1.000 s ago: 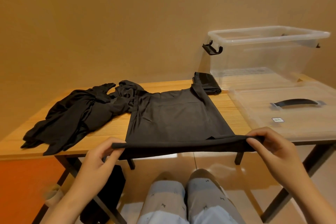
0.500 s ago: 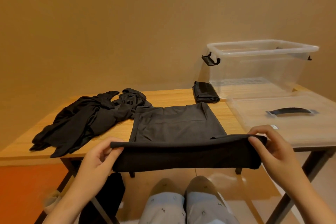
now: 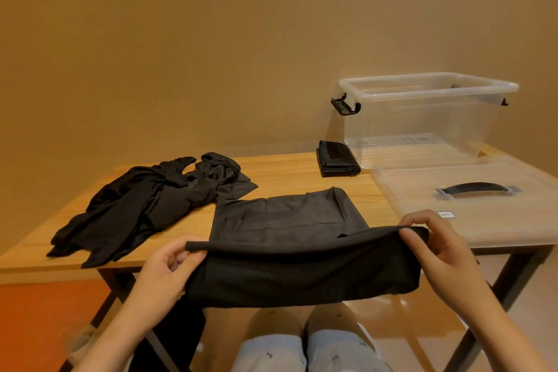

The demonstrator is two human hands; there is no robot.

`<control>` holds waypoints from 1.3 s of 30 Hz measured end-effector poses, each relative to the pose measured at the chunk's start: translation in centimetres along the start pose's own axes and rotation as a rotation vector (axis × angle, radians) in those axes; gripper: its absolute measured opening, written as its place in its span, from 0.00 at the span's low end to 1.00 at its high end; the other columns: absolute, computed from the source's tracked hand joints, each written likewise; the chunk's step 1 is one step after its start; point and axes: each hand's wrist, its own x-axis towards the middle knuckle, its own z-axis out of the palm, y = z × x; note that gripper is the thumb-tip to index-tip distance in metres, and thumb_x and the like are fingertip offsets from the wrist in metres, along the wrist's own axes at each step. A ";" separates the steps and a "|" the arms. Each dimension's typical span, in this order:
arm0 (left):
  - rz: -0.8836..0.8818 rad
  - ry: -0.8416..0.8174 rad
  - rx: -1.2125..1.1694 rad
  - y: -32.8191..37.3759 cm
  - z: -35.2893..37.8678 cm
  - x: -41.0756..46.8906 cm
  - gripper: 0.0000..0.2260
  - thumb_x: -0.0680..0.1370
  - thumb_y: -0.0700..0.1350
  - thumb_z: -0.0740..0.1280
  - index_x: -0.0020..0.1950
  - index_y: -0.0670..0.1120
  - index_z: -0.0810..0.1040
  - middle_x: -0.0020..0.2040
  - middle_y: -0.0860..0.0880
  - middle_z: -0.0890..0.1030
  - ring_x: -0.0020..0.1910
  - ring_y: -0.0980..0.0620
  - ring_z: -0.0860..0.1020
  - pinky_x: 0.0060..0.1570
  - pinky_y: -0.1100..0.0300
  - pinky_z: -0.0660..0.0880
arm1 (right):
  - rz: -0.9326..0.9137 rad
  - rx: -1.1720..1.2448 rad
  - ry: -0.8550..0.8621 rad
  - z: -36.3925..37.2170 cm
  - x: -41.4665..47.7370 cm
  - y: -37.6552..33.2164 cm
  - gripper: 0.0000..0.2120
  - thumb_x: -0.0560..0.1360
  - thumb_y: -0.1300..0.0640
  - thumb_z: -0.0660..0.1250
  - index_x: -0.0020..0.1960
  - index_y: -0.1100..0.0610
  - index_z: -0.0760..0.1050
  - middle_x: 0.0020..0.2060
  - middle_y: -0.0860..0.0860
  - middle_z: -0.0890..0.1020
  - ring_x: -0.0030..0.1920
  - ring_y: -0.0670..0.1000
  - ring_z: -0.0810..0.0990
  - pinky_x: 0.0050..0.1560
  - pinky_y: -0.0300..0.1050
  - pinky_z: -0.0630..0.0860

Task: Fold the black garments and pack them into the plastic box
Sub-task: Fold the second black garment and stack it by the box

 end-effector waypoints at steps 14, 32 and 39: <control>-0.124 0.154 -0.088 -2.0 0.2 13.4 0.08 0.82 0.43 0.61 0.54 0.48 0.80 0.47 0.53 0.84 0.47 0.56 0.83 0.42 0.65 0.76 | 0.083 -0.134 0.129 5.2 14.7 3.3 0.03 0.79 0.60 0.64 0.49 0.54 0.76 0.43 0.44 0.79 0.45 0.40 0.77 0.44 0.31 0.72; 0.028 0.178 0.699 -8.2 2.1 18.5 0.09 0.76 0.42 0.71 0.55 0.49 0.77 0.49 0.51 0.77 0.43 0.55 0.74 0.43 0.60 0.69 | 0.274 -0.573 0.022 9.4 17.0 12.4 0.11 0.76 0.59 0.69 0.57 0.55 0.75 0.48 0.50 0.77 0.48 0.49 0.76 0.46 0.44 0.74; 0.195 0.138 0.934 -8.0 2.4 18.0 0.16 0.76 0.45 0.70 0.63 0.49 0.75 0.60 0.51 0.75 0.62 0.50 0.71 0.57 0.53 0.71 | 0.285 -0.681 -0.246 8.2 17.3 11.9 0.18 0.76 0.59 0.67 0.66 0.56 0.73 0.57 0.53 0.79 0.62 0.53 0.74 0.62 0.47 0.73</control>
